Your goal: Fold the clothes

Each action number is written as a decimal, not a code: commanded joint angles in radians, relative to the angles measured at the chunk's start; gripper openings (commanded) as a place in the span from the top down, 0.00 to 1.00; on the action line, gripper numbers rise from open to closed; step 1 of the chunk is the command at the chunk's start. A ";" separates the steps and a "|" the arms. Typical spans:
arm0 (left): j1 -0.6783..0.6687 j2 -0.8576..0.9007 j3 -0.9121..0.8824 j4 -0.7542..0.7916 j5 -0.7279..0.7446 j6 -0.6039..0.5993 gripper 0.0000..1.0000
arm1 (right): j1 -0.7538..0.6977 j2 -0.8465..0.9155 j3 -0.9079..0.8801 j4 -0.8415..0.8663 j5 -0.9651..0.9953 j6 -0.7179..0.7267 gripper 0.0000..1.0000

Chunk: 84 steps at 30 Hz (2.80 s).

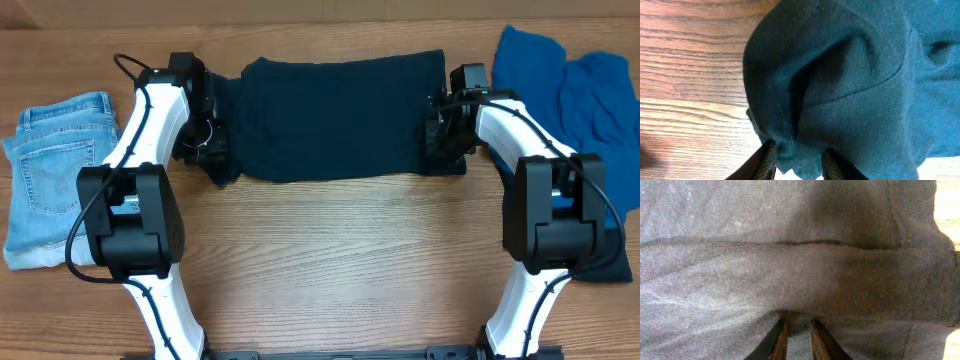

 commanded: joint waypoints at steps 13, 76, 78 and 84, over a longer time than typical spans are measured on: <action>0.114 -0.041 0.154 -0.144 -0.298 -0.035 0.96 | -0.011 0.045 -0.043 -0.016 0.037 -0.001 0.80; 0.104 0.239 0.237 0.547 0.010 0.022 0.96 | -0.124 0.045 -0.093 -0.257 0.097 0.161 0.65; 0.120 0.239 0.295 0.540 0.008 0.020 0.96 | -0.124 0.045 -0.093 -0.257 0.097 0.161 0.65; 0.119 0.239 0.333 0.545 -0.021 0.010 0.94 | -0.124 0.045 -0.093 -0.257 0.097 0.161 0.65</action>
